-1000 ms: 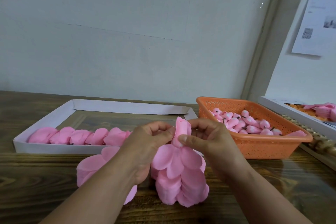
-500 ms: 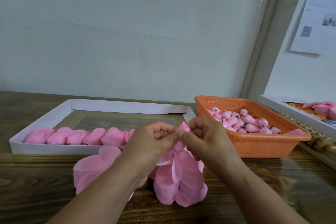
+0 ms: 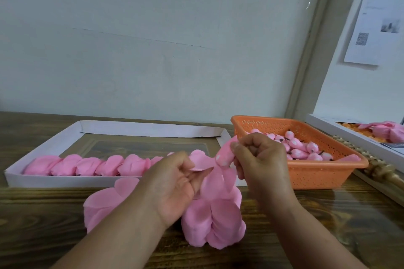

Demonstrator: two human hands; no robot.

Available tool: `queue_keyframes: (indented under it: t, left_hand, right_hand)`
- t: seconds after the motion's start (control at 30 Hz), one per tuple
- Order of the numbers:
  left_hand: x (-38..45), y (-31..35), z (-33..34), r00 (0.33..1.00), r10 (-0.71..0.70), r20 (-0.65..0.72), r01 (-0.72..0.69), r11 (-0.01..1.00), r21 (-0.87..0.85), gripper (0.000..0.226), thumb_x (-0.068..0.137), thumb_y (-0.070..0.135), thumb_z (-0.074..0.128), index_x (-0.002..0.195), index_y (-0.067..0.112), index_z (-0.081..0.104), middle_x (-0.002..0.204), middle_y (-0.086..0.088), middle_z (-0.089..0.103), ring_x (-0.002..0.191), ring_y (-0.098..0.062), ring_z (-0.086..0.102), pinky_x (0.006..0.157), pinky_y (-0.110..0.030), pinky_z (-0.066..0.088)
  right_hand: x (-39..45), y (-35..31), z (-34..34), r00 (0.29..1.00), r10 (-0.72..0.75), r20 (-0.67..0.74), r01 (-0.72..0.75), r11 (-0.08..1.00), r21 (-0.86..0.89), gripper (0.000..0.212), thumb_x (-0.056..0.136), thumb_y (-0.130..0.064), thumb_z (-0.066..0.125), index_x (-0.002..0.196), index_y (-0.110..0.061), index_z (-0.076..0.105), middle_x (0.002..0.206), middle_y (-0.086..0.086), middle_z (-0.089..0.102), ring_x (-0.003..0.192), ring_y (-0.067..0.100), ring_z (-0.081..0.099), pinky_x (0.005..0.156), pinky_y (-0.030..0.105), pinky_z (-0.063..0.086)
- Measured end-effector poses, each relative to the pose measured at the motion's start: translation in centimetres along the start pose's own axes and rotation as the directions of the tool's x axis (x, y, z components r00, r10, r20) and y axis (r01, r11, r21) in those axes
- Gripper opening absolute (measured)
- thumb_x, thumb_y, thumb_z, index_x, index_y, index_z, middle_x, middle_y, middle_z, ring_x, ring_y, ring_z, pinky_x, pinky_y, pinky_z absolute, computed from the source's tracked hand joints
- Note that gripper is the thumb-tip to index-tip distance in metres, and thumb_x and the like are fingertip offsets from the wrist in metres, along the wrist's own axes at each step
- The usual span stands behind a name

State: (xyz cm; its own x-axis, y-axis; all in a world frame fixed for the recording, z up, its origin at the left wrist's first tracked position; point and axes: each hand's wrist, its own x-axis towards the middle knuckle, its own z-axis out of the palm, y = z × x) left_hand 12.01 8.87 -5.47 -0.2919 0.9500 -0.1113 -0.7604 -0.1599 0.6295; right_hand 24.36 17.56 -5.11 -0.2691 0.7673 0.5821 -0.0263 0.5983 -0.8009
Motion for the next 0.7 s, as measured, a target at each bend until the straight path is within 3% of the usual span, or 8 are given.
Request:
queue_keyframes:
  t: [0.1, 0.2, 0.3, 0.43, 0.57, 0.7]
  left_hand:
    - [-0.1, -0.9, -0.3, 0.997, 0.074, -0.024, -0.062, 0.942, 0.330, 0.026, 0.090, -0.005, 0.053, 0.115, -0.008, 0.058, 0.116, -0.022, 0.064, 0.092, -0.025, 0.070, 0.076, -0.032, 0.060]
    - [-0.6, -1.5, -0.2, 0.946, 0.324, -0.004, -0.218, 0.646, 0.732, 0.020, 0.093, 0.011, 0.058, 0.081, 0.009, 0.074, 0.081, -0.011, 0.074, 0.077, -0.022, 0.073, 0.072, -0.036, 0.060]
    - [-0.9, -1.2, 0.0, 0.867, 0.499, -0.006, -0.290, 0.514, 0.807, 0.021, 0.090, 0.013, 0.060, 0.072, 0.017, 0.071, 0.066, -0.004, 0.072, 0.058, -0.013, 0.069, 0.049, -0.023, 0.053]
    - [-0.7, -1.2, -0.1, 0.864, 0.502, -0.039, -0.281, 0.544, 0.791, 0.024, 0.089, 0.018, 0.060, 0.067, 0.014, 0.070, 0.050, 0.000, 0.063, 0.042, -0.004, 0.056, 0.045, -0.018, 0.044]
    - [-0.4, -1.2, 0.0, 0.903, 0.422, -0.085, -0.251, 0.677, 0.692, 0.027, 0.091, 0.023, 0.059, 0.072, 0.010, 0.071, 0.054, -0.001, 0.063, 0.050, -0.008, 0.060, 0.059, -0.029, 0.049]
    - [-0.4, -1.0, 0.3, 0.952, 0.294, -0.081, -0.215, 0.834, 0.508, 0.032, 0.094, 0.020, 0.052, 0.075, 0.001, 0.069, 0.064, -0.011, 0.069, 0.057, -0.017, 0.066, 0.054, -0.025, 0.056]
  right_hand:
    - [-0.1, -0.3, -0.1, 0.998, -0.057, -0.015, 0.056, 0.998, -0.034, 0.028, 0.085, -0.002, 0.060, 0.059, -0.013, 0.059, 0.043, 0.001, 0.053, 0.040, 0.017, 0.042, 0.040, 0.029, 0.035]
    - [-0.3, -0.4, 0.1, 0.996, -0.087, 0.005, 0.087, 0.994, -0.071, 0.025, 0.086, -0.002, 0.060, 0.063, -0.010, 0.061, 0.046, 0.004, 0.057, 0.040, 0.022, 0.043, 0.040, 0.030, 0.037]
    - [-0.4, -0.1, 0.3, 0.995, -0.093, 0.033, 0.095, 0.992, -0.078, 0.020, 0.087, -0.004, 0.060, 0.068, -0.002, 0.061, 0.053, 0.015, 0.059, 0.049, 0.034, 0.048, 0.044, 0.038, 0.041]
    - [-1.2, -0.2, 1.0, 0.988, -0.114, 0.105, 0.127, 0.984, -0.125, 0.023, 0.087, -0.007, 0.061, 0.064, -0.007, 0.060, 0.051, 0.007, 0.053, 0.042, 0.008, 0.038, 0.043, 0.018, 0.031]
    - [-1.5, 0.0, 1.6, 0.984, -0.137, 0.115, 0.156, 0.972, -0.178, 0.026, 0.085, -0.007, 0.062, 0.061, -0.001, 0.055, 0.048, 0.003, 0.042, 0.046, 0.007, 0.034, 0.044, 0.019, 0.029]
    - [-1.2, -0.1, 1.2, 0.988, -0.133, 0.083, 0.146, 0.974, -0.174, 0.032, 0.086, -0.008, 0.061, 0.056, -0.006, 0.052, 0.045, -0.002, 0.041, 0.044, 0.007, 0.034, 0.044, 0.015, 0.027]
